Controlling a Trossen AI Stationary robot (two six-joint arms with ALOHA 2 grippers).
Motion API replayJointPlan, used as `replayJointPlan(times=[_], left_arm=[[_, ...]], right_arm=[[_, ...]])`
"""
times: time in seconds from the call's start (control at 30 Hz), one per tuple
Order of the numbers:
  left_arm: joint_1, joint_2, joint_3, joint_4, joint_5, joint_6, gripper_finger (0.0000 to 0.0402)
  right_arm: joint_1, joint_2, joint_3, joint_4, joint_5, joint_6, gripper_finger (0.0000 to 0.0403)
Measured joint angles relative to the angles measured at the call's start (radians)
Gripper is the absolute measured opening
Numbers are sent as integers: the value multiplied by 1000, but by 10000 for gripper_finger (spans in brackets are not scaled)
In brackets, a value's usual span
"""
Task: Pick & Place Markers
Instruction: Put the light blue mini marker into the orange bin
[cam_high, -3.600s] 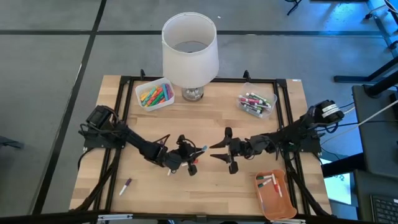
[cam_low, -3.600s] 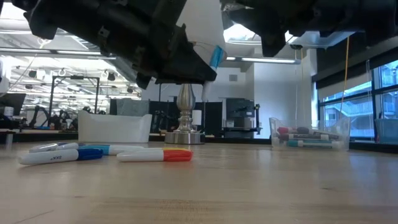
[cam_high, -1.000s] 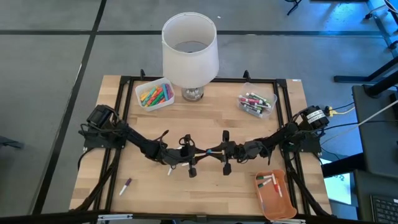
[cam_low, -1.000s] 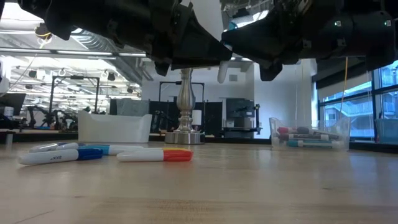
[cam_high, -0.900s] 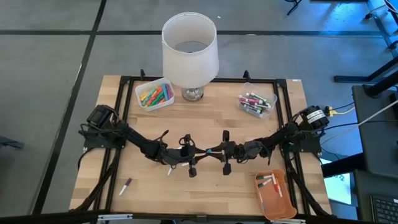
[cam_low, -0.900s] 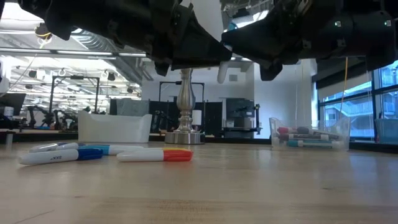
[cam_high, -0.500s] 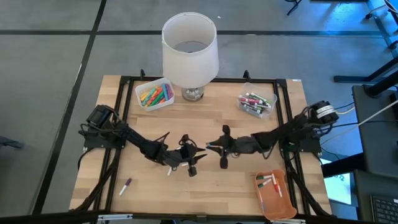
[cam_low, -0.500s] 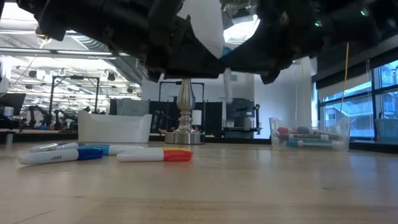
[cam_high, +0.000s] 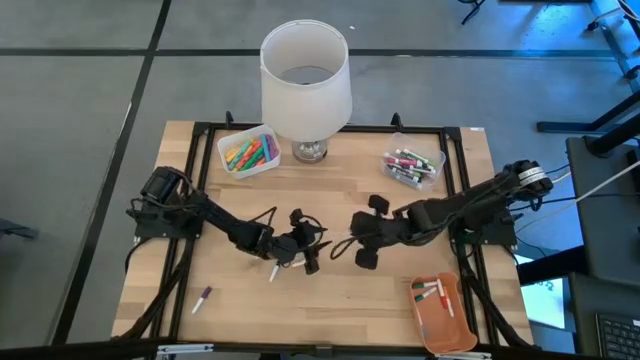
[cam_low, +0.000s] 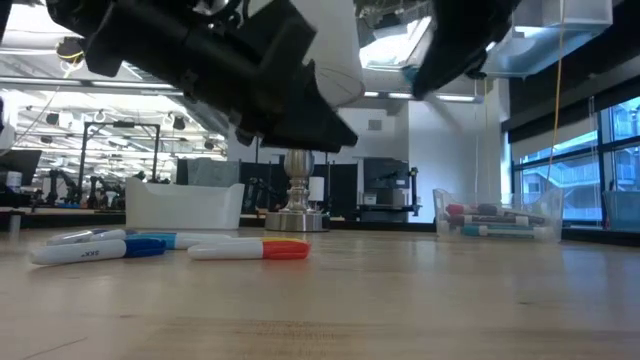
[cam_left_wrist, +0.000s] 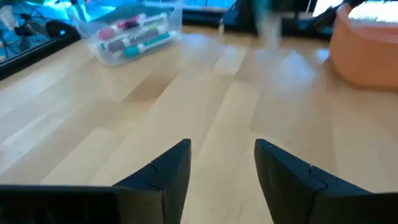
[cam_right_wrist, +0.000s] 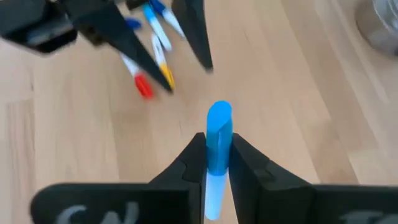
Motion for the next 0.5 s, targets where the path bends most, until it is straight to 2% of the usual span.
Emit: replayJointPlan(times=[0.2, 0.37, 0.5], left_arm=[[27, 0, 0, -74, -4, 49, 180], [78, 0, 0, -60, -5, 89, 177], [125, 0, 0, -37, 0, 84, 176]], right_arm=[[76, 0, 109, -276, -8, 203, 44], [157, 2, 115, -391, -16, 366, 44], [204, 2, 115, -464, -74, 474, 44]])
